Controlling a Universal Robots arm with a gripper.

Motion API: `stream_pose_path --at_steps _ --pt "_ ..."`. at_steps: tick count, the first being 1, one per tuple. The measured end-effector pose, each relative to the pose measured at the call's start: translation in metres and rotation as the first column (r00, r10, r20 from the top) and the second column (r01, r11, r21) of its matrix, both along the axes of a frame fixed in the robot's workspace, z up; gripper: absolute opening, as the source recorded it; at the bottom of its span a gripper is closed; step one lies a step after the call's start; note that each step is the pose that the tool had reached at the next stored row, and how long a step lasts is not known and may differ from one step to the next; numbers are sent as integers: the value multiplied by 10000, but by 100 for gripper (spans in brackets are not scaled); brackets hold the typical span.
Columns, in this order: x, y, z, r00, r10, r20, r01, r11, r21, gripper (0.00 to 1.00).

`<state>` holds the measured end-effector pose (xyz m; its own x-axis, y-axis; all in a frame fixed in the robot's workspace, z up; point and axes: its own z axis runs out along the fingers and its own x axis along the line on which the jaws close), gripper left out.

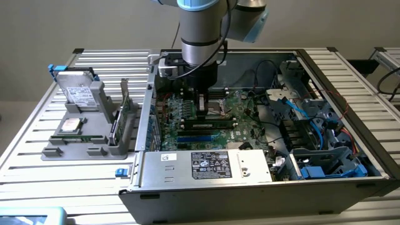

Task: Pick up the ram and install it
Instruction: 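Press down the ram until it locks into place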

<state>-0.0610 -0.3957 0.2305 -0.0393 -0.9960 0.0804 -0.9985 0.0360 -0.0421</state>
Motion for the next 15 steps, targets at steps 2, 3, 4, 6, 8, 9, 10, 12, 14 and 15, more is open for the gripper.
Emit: stream_pose_path --at_steps 2,3,4,6,8,9,10,12,14,15 --pt "0 0 -6 10000 -4 -2 4 10000 -1 11" --pt "0 0 -8 10000 -7 -13 7 10000 -1 11" --pt "0 0 -9 10000 -8 -36 8 10000 -2 11" --pt "0 -1 -11 9999 -11 -101 11 10000 -1 11" --pt "0 -4 -13 9999 -12 -136 12 10000 0 11" --pt "-1 -5 -13 9999 -13 -137 13 10000 0 11" --pt "-1 -6 -15 9999 -13 -138 13 10000 -1 11" --pt "0 -6 -22 9999 -12 -138 12 10000 -2 11" --pt "0 -6 -30 9999 -12 -139 11 10000 -6 11" --pt "0 -7 -35 9999 -12 -141 11 10000 -9 11"
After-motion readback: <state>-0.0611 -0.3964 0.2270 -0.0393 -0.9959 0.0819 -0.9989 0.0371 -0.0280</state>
